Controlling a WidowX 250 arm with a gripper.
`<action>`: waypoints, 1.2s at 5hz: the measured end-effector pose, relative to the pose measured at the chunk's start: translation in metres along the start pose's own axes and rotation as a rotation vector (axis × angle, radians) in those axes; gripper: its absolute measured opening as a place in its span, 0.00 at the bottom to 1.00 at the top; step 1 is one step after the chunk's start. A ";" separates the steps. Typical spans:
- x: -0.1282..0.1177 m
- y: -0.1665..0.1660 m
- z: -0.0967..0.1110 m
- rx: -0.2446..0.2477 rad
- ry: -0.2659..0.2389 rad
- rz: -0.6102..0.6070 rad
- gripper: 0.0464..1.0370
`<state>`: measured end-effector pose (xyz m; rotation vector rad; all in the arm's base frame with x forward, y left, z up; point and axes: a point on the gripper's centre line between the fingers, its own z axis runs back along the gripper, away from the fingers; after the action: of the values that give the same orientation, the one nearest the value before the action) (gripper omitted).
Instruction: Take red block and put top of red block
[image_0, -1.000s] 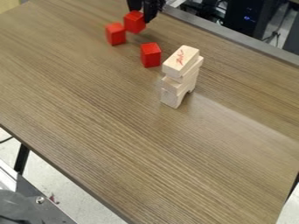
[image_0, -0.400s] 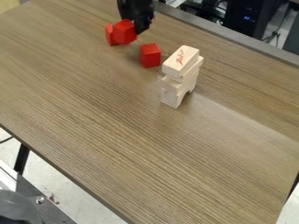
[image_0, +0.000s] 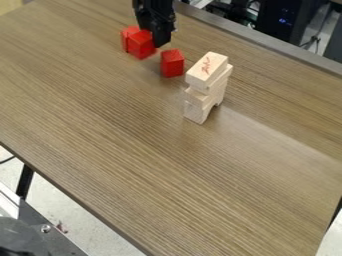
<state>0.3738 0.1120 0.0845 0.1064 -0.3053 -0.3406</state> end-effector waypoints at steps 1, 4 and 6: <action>0.006 -0.005 0.009 -0.002 -0.025 -0.020 0.48; 0.019 -0.025 0.006 0.001 -0.035 -0.082 0.48; 0.025 -0.029 0.006 0.016 -0.040 -0.102 0.48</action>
<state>0.3857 0.0757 0.0924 0.1311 -0.3433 -0.4423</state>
